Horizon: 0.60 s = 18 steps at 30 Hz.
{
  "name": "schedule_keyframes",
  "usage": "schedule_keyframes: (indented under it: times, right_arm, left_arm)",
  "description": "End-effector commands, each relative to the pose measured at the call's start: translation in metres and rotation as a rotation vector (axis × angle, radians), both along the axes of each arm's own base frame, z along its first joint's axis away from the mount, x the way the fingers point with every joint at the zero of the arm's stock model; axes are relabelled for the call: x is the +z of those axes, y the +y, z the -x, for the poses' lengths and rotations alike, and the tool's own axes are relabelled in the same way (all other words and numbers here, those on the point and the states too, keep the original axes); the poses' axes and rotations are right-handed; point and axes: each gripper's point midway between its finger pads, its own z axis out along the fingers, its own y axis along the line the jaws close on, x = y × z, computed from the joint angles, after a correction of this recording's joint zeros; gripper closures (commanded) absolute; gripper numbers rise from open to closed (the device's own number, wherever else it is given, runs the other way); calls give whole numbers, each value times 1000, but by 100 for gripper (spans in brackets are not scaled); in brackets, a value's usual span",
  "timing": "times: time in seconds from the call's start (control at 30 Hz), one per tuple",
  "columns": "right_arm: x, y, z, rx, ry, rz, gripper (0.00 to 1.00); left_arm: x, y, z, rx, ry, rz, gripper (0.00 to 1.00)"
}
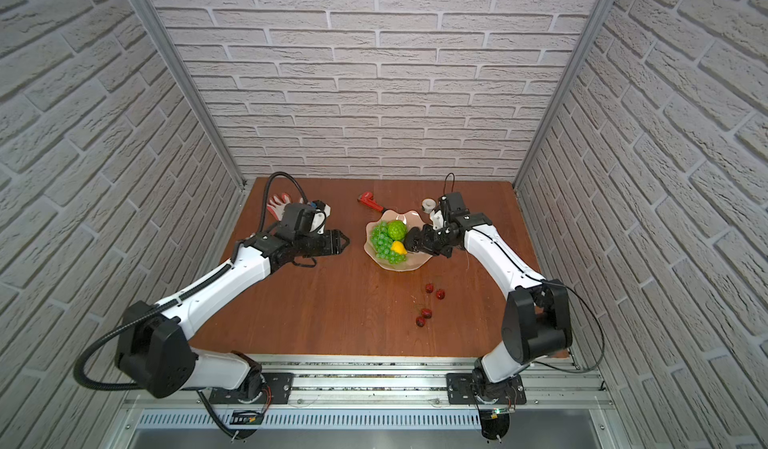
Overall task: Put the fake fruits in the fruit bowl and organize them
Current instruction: 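Lift the dark cherries and carry them over the bowl with the right gripper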
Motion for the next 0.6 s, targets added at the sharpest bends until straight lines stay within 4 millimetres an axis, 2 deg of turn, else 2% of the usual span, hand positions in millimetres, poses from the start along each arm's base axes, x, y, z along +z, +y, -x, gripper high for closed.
schedule_keyframes:
  times: [0.0, 0.2, 0.37, 0.57]
  right_arm:
    - [1, 10, -14, 48, -55, -28, 94]
    - [-24, 17, -24, 59, -17, -53, 94]
    - [-40, 16, -24, 71, 16, -39, 95]
    - [-48, 11, -19, 77, 31, -1, 92]
  left_arm:
    - [11, 1, -11, 28, -20, 6, 34]
    - [13, 2, -13, 33, -18, -4, 35]
    - [12, 4, -11, 36, -10, -13, 34]
    - [11, 4, -10, 38, -4, -12, 35]
